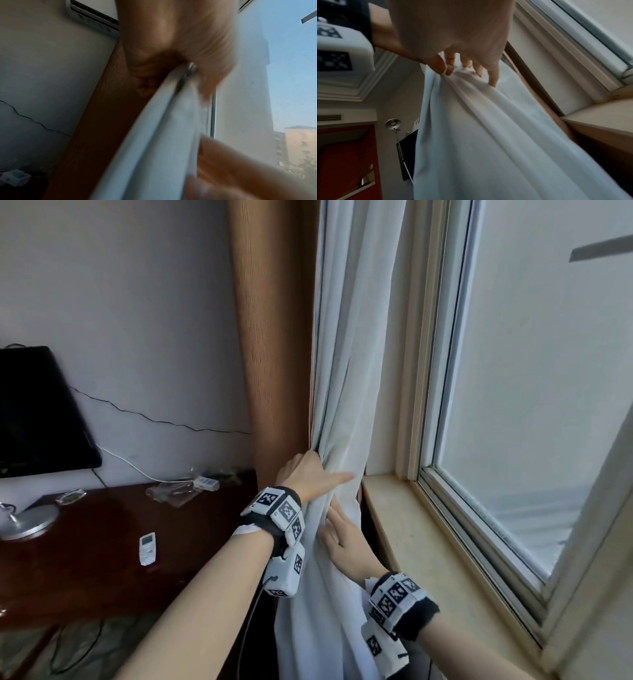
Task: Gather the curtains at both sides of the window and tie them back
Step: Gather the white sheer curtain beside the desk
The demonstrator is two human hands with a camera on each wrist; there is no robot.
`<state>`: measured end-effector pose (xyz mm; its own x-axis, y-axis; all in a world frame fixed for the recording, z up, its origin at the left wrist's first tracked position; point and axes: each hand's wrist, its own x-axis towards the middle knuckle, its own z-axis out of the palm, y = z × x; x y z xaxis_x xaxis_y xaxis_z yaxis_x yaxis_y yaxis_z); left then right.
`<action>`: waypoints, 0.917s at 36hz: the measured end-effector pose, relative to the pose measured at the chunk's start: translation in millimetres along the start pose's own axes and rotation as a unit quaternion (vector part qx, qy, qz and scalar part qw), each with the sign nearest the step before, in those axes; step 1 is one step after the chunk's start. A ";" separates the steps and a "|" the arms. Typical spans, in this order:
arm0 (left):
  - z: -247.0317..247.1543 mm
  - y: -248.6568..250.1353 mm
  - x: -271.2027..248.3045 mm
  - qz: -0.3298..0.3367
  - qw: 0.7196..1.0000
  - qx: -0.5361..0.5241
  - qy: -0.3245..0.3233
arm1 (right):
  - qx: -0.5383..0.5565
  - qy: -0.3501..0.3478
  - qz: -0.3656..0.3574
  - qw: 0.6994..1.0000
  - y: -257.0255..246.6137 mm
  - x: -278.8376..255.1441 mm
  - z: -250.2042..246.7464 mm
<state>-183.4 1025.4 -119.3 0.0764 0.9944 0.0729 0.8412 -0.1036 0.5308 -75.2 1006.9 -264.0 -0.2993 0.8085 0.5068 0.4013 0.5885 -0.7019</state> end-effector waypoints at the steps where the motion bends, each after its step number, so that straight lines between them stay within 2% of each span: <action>1: 2.4 -2.0 1.0 0.009 0.999 0.026 0.026 | 0.002 -0.009 0.015 1.000 0.5 -1.5 -3.1; 5: 9.2 -6.6 -0.4 0.003 0.996 0.026 0.085 | 0.066 -0.024 0.069 0.995 2.7 -3.7 -18.3; 7: 10.1 -6.8 -0.3 0.006 0.995 0.028 0.095 | 0.110 0.046 0.104 0.987 9.4 2.6 -28.6; 9: 10.1 -6.8 1.6 0.014 0.994 0.035 0.099 | 0.148 0.156 0.148 0.965 18.5 11.2 -40.3; 11: 9.7 -6.8 3.6 0.022 0.994 0.038 0.098 | 0.127 0.239 0.194 0.943 28.5 21.9 -51.8; 12: 9.6 -6.9 4.0 0.025 0.994 0.036 0.096 | 0.090 0.254 0.220 0.938 32.5 26.6 -57.1; 15: 8.1 -8.4 4.7 0.024 0.996 0.021 0.088 | 0.021 0.216 0.289 0.932 53.4 45.5 -60.4; 18: 7.1 -11.5 7.4 0.021 0.996 0.009 0.085 | -0.020 0.124 0.305 0.944 74.0 66.0 -51.6; 20: 7.3 -13.4 9.4 0.021 0.996 0.009 0.087 | -0.015 0.086 0.318 0.944 83.9 76.9 -42.8; 23: 7.6 -15.4 11.7 0.022 0.996 0.015 0.091 | -0.016 0.099 0.311 0.945 89.7 90.7 -30.3; 29: 4.6 -24.2 18.7 0.010 0.993 0.020 0.116 | -0.108 0.145 0.256 0.950 78.4 95.6 -12.6; 33: 4.3 -32.9 24.2 -0.011 0.987 0.025 0.158 | -0.089 0.207 0.284 0.932 89.4 71.1 -20.7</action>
<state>-206.9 1052.9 -138.5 -0.1061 0.9396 0.3255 0.8664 -0.0732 0.4939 -42.7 1117.2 -280.4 0.3491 0.9018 0.2548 0.5414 0.0279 -0.8403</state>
